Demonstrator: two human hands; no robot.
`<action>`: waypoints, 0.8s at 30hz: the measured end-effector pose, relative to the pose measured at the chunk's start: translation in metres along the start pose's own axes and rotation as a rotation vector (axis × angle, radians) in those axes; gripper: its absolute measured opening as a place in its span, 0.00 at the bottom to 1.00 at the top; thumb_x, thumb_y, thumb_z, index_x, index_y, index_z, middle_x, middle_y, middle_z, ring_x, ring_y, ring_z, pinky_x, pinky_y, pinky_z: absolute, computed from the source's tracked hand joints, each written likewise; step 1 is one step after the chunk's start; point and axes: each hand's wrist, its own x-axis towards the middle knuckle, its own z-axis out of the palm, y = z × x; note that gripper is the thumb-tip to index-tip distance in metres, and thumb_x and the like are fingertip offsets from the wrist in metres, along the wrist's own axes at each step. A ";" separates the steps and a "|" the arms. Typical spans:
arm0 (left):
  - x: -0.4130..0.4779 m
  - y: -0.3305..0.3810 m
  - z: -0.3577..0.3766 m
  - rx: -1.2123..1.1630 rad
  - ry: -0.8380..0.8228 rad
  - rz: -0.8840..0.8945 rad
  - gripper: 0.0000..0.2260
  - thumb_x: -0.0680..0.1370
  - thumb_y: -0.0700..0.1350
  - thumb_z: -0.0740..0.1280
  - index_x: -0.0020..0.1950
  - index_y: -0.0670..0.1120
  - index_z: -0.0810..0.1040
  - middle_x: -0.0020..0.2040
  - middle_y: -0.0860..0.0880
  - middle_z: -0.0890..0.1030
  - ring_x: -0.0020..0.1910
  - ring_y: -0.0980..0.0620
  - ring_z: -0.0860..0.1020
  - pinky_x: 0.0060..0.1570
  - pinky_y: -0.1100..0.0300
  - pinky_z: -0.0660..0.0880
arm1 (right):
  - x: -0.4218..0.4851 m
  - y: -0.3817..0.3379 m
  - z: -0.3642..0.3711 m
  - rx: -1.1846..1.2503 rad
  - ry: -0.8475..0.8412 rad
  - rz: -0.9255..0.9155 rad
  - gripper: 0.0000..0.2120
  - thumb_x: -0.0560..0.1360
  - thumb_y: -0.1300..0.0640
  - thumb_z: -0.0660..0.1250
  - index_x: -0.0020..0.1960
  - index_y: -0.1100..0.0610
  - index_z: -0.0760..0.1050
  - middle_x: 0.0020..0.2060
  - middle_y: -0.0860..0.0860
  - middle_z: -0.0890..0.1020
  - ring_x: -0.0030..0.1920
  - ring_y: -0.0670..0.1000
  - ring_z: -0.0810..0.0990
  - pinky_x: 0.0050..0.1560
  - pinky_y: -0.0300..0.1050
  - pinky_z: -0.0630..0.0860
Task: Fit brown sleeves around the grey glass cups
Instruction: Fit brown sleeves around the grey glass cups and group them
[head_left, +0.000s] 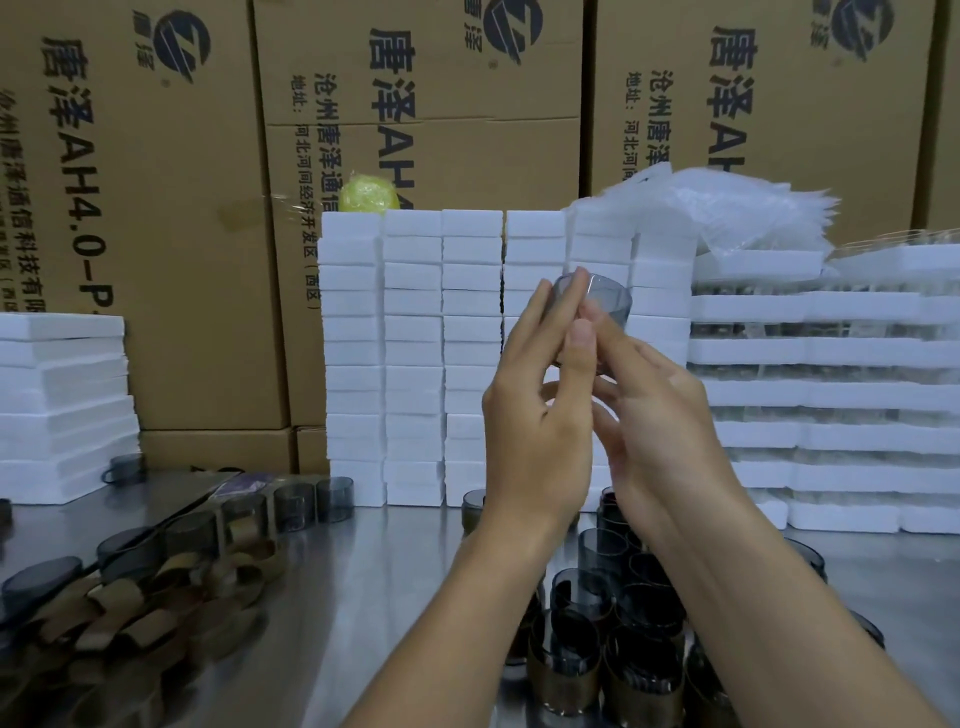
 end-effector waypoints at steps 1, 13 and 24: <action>0.000 0.000 -0.001 -0.037 0.005 -0.005 0.15 0.90 0.49 0.61 0.76 0.58 0.78 0.81 0.57 0.73 0.78 0.68 0.68 0.66 0.73 0.71 | 0.001 -0.001 -0.002 -0.019 -0.022 -0.007 0.16 0.79 0.47 0.77 0.59 0.58 0.88 0.54 0.55 0.90 0.58 0.54 0.89 0.57 0.44 0.85; 0.023 -0.004 -0.046 0.223 -0.103 -0.035 0.29 0.75 0.46 0.83 0.75 0.55 0.79 0.66 0.62 0.84 0.70 0.61 0.78 0.72 0.51 0.76 | 0.016 -0.015 -0.031 -0.677 -0.297 -0.394 0.30 0.76 0.67 0.76 0.71 0.41 0.78 0.64 0.32 0.83 0.70 0.36 0.78 0.70 0.44 0.74; 0.028 -0.029 -0.070 0.398 -0.130 -0.147 0.25 0.71 0.57 0.85 0.66 0.59 0.82 0.61 0.63 0.82 0.60 0.68 0.80 0.56 0.69 0.76 | 0.028 -0.011 -0.050 -0.921 -0.320 -0.276 0.30 0.81 0.59 0.74 0.77 0.37 0.72 0.68 0.35 0.80 0.69 0.36 0.77 0.67 0.40 0.74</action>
